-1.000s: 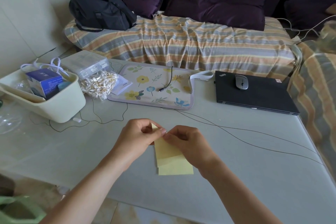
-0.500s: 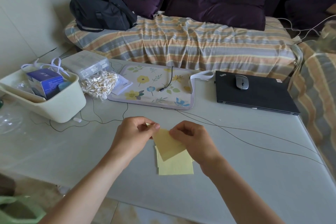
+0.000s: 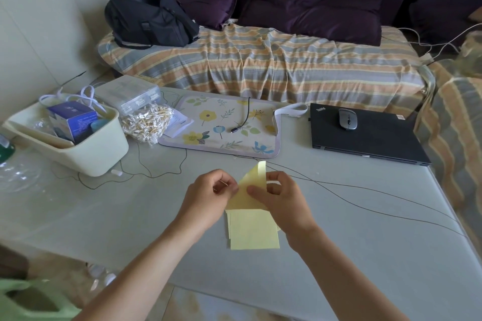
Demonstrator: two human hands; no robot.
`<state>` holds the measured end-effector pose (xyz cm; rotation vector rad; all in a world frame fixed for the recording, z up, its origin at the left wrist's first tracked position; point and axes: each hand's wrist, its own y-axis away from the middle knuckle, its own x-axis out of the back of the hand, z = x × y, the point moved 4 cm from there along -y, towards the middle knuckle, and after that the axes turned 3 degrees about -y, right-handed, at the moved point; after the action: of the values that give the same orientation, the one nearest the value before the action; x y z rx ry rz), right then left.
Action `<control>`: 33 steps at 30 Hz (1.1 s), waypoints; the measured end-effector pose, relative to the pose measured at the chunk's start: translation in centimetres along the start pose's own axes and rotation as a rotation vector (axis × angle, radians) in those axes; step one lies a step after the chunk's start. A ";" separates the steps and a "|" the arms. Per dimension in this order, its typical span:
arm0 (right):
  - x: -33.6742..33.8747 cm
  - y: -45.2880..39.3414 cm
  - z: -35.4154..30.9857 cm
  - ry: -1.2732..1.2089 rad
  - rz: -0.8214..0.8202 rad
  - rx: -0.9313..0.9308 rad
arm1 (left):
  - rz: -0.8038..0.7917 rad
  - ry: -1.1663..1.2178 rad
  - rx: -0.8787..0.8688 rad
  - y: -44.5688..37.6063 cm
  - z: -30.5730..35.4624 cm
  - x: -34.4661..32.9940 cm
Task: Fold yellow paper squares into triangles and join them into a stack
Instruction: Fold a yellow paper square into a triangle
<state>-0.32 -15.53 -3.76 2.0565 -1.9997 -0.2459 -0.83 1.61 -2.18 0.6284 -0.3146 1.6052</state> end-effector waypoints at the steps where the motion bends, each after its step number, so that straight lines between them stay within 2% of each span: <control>1: 0.1 0.0 0.0 -0.009 0.006 0.000 | 0.004 0.059 0.036 -0.1 0.0 -0.1; 6: 0.6 0.3 -0.4 0.038 -0.007 0.053 | -0.074 0.196 0.143 0.1 0.3 -0.7; 11: 0.6 0.8 -0.9 0.160 -0.169 0.050 | -0.052 0.342 0.092 0.1 1.4 -0.5; 13: 0.6 1.0 -1.1 0.167 -0.180 0.052 | -0.037 0.396 0.086 0.1 1.5 -0.4; 23: 2.2 1.5 -2.0 -0.112 -0.059 0.086 | -0.101 0.737 0.250 0.2 1.2 0.0; 33: 2.8 1.6 -1.9 -0.266 -0.124 0.140 | -0.144 0.809 0.209 0.0 2.3 0.3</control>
<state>-1.20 -18.20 -1.30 2.3478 -2.0924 -0.4365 -0.38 0.62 -0.12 0.1120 0.4888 1.6276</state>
